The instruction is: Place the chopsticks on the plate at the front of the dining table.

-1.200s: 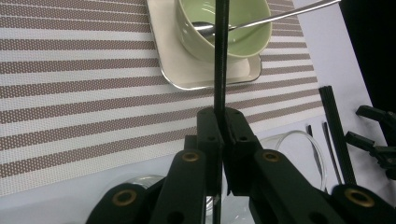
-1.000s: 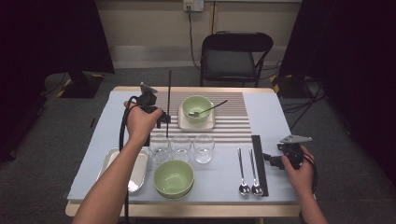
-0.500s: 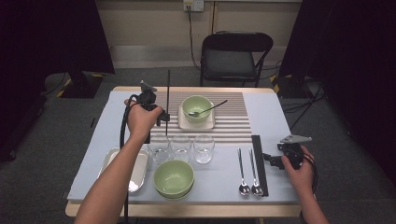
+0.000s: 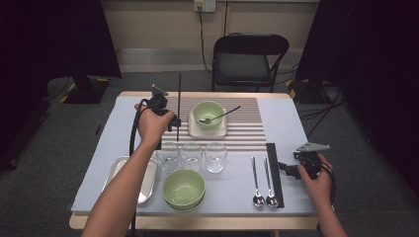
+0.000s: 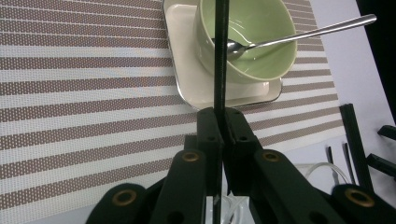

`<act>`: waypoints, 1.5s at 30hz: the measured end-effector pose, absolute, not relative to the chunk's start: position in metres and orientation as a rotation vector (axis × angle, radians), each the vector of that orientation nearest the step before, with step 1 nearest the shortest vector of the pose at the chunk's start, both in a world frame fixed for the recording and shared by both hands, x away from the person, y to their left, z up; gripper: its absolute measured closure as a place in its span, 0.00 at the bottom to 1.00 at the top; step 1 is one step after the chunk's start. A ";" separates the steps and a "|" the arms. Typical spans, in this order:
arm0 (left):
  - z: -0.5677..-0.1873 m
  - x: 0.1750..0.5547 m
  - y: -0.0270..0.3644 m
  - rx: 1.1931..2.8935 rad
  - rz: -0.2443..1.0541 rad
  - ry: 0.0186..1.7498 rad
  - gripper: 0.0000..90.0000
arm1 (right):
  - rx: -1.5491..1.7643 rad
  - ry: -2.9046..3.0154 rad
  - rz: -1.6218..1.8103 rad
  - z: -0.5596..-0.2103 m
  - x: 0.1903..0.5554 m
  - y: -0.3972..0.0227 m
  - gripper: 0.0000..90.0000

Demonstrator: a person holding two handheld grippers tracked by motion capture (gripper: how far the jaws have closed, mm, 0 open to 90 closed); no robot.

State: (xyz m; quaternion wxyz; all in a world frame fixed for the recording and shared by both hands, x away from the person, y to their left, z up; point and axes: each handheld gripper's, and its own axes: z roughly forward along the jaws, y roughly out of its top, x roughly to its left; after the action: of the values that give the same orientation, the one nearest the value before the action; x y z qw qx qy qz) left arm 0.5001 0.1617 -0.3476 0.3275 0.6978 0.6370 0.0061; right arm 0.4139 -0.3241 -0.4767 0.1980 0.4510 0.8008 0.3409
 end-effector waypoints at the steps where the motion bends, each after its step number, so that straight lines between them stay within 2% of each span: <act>1: -0.348 0.501 0.162 1.831 0.017 1.664 0.96 | 1.262 2.241 0.954 -0.477 0.414 -0.324 0.21; 45: -0.372 0.525 0.150 1.838 0.020 1.707 0.96 | 1.260 2.242 0.954 -0.477 0.414 -0.324 0.21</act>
State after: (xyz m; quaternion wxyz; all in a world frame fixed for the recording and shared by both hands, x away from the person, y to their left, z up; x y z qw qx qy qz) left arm 0.5249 0.1501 -0.3722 0.3114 0.6962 0.6468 0.0075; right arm 0.4141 -0.3243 -0.4768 0.1980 0.4503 0.8011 0.3410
